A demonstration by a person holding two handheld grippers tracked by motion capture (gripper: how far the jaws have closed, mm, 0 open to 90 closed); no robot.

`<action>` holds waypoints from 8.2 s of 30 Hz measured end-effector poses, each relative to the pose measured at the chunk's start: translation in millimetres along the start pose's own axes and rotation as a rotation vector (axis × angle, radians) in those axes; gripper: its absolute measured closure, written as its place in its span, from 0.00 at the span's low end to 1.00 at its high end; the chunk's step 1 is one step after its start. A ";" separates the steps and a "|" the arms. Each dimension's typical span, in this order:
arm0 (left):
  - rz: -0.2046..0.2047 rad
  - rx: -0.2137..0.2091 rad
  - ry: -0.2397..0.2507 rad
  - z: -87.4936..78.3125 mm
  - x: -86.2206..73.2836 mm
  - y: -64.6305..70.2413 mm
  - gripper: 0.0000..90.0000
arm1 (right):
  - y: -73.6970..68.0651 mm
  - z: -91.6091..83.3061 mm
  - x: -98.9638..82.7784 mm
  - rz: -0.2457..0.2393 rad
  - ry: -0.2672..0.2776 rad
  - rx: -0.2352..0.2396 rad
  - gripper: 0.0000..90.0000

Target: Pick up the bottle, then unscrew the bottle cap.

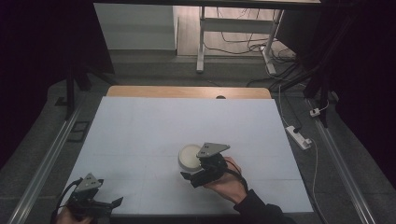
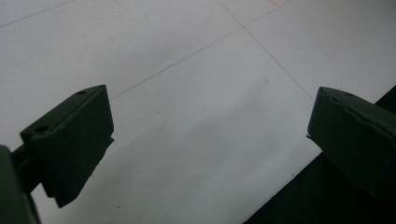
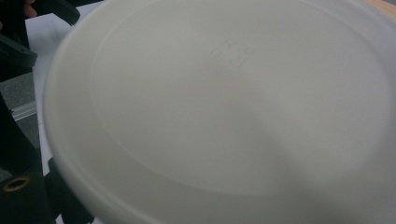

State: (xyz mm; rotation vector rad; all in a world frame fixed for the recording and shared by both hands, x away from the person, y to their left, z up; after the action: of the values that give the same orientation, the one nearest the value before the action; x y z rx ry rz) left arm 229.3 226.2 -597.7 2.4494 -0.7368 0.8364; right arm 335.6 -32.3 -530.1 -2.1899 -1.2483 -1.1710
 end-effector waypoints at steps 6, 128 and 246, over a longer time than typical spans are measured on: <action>0.002 0.000 -0.001 0.0 0.0 0.2 0.01 | -7.1 4.6 2.0 -0.013 -0.006 0.013 0.07; 0.646 -0.507 0.042 66.5 205.2 115.1 0.09 | -20.0 10.2 14.9 -0.107 0.000 0.093 0.07; 0.506 -0.316 0.115 66.3 222.3 123.0 0.10 | -9.6 11.7 13.7 -0.012 0.001 0.002 0.07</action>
State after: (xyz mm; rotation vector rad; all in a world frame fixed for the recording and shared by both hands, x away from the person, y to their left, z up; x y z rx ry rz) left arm 332.0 20.8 -470.4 1.9418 -1.3605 0.9432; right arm 336.9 -12.2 -526.9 -2.1834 -1.2629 -1.1753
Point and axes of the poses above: each handheld gripper's, and its own axes: z roughly forward along the jaws, x roughly out of its top, y roughly to its right, the point moved 10 cm from there along z, roughly forward along the jaws, and after that the axes turned 9 degrees about -x, right-handed, at the moved point
